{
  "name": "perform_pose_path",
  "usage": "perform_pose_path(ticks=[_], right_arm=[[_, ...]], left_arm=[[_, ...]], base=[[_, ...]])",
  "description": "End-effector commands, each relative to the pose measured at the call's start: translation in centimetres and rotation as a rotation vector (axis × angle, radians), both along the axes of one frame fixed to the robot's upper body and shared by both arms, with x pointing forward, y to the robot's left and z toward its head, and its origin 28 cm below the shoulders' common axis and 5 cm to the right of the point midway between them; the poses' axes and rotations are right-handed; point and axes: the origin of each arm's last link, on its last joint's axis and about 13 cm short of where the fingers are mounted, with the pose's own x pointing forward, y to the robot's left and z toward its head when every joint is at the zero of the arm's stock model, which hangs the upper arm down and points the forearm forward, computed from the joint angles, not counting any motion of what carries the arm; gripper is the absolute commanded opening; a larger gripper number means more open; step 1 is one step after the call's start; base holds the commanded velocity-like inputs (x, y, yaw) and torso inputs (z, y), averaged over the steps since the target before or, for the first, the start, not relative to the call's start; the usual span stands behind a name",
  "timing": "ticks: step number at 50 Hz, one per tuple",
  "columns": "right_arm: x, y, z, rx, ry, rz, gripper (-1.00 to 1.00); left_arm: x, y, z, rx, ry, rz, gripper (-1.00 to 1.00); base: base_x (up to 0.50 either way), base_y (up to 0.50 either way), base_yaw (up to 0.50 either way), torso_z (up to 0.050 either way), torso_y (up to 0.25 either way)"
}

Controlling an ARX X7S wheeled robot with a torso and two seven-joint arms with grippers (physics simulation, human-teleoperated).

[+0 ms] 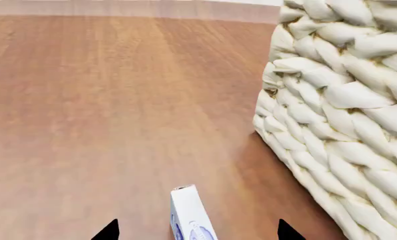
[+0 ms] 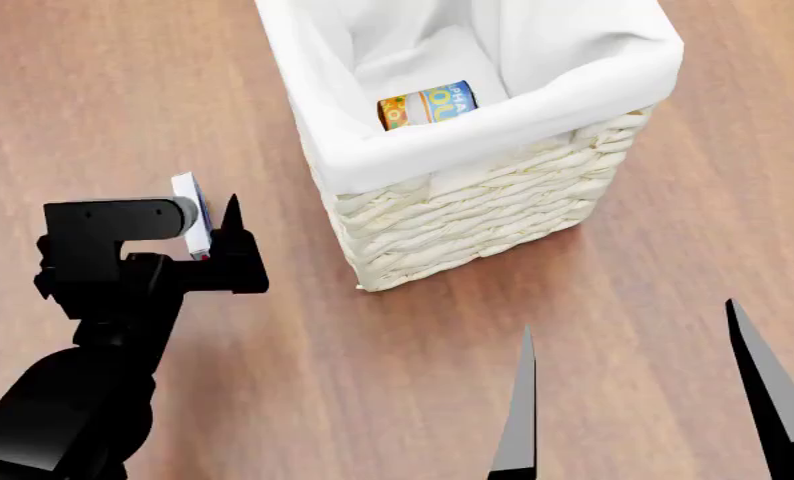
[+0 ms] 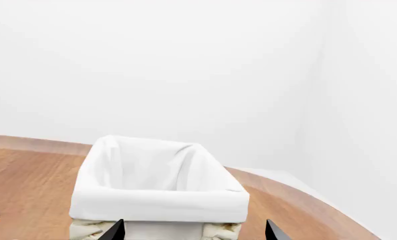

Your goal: Pick up the alphabet soup and the cream cheese box, and put them in the basket.

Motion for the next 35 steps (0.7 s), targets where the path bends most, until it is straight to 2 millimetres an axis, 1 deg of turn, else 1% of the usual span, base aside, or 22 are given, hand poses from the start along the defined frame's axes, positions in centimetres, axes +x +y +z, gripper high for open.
perform_pose_path(ticks=[1,4,5,14,15,21,22,25,26,27,28,30,32,35], right_arm=[[-0.15,-0.02,0.25,0.012,0.001,0.002,1.0],[-0.15,-0.02,-0.16,0.018,0.005,0.004,1.0],[-0.16,0.0,0.14,0.019,0.006,0.005,1.0],[-0.33,0.0,-0.06,0.019,0.002,0.004,1.0],[-0.35,0.0,0.23,0.018,0.002,0.004,1.0],[-0.41,-0.01,-0.11,0.02,0.002,0.004,1.0],[-0.39,0.0,-0.12,0.02,0.002,0.004,1.0],[-0.34,0.02,-0.16,0.021,0.003,0.005,1.0],[-0.31,0.03,0.18,0.022,0.005,0.005,1.0],[-0.33,0.04,-0.03,0.022,0.005,0.005,1.0],[-0.31,0.04,0.26,0.023,0.004,0.006,1.0],[-0.38,0.03,-0.01,0.022,0.001,0.006,1.0],[-0.35,0.01,0.36,0.023,0.001,0.005,1.0],[-0.31,0.02,0.28,0.026,0.005,0.003,1.0]], left_arm=[[0.27,-0.01,-1.32,0.02,0.037,0.01,1.0],[0.34,0.03,-1.52,0.027,0.039,0.011,1.0],[0.35,0.04,-1.53,0.028,0.04,0.011,1.0],[0.35,0.12,-1.77,0.042,0.044,0.015,1.0],[0.33,0.11,-1.79,0.044,0.044,0.015,1.0],[0.28,0.15,-1.88,0.04,0.038,0.022,1.0],[0.26,0.25,-1.86,0.017,0.035,0.017,-1.0],[0.15,0.24,-1.8,0.02,0.033,0.013,-1.0],[0.17,0.28,-1.74,0.017,0.032,0.013,-1.0],[0.21,0.3,-1.72,0.02,0.033,0.022,-1.0],[0.22,0.33,-1.55,0.018,0.031,0.021,-1.0],[0.29,0.36,-1.3,0.013,0.02,0.031,-1.0],[0.21,0.37,-1.0,0.009,0.002,0.038,-1.0],[0.11,0.29,-1.08,0.007,-0.002,0.023,-1.0]], base=[[0.0,0.0,0.0,0.0,0.0],[0.0,0.0,0.0,0.0,0.0],[0.0,0.0,0.0,0.0,0.0],[0.0,0.0,0.0,0.0,0.0],[0.0,0.0,0.0,0.0,0.0],[0.0,0.0,0.0,0.0,0.0],[0.0,0.0,0.0,0.0,0.0],[0.0,0.0,0.0,0.0,0.0],[0.0,0.0,0.0,0.0,0.0],[0.0,0.0,0.0,0.0,0.0],[0.0,0.0,0.0,0.0,0.0],[0.0,0.0,0.0,0.0,0.0],[0.0,0.0,0.0,0.0,0.0],[0.0,0.0,0.0,0.0,0.0]])
